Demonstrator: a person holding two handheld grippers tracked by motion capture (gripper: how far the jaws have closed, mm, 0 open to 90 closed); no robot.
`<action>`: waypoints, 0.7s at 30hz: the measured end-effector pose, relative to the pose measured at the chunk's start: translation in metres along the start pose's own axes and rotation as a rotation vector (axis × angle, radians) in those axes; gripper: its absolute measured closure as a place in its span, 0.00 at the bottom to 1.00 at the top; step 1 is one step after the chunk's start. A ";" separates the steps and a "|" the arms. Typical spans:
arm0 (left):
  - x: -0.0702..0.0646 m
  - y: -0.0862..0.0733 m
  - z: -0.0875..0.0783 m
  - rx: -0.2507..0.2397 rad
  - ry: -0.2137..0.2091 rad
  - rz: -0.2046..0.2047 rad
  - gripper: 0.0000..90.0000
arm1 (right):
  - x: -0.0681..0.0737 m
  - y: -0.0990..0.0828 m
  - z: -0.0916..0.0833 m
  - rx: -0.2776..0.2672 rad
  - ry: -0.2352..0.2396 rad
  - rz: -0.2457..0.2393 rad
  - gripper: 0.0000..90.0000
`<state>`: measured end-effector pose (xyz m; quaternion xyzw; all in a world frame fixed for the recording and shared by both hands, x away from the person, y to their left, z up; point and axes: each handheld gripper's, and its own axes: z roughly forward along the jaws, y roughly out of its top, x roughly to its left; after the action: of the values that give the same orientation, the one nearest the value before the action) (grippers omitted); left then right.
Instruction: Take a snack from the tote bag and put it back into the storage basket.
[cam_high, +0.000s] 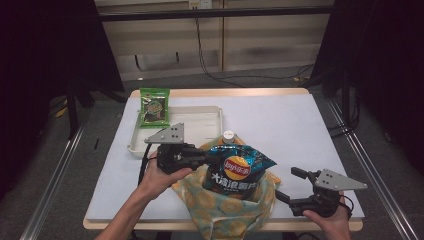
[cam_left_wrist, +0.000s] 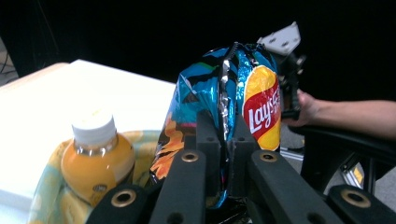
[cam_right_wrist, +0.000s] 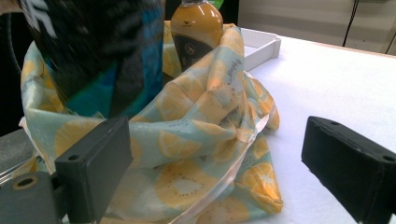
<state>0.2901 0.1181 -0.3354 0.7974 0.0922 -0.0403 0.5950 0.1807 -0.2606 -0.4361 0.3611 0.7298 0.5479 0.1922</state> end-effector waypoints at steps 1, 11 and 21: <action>0.000 0.003 -0.001 0.005 0.007 0.003 0.97 | 0.000 0.000 0.000 0.004 0.000 -0.002 0.08; 0.002 0.014 -0.003 -0.015 0.019 0.004 0.96 | -0.001 0.000 0.000 0.002 0.000 0.002 0.08; 0.003 0.031 -0.013 -0.062 0.035 0.017 0.96 | -0.001 0.000 0.000 -0.003 0.003 0.002 0.08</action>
<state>0.2983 0.1223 -0.3032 0.7800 0.0972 -0.0184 0.6178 0.1819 -0.2612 -0.4363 0.3606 0.7288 0.5499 0.1909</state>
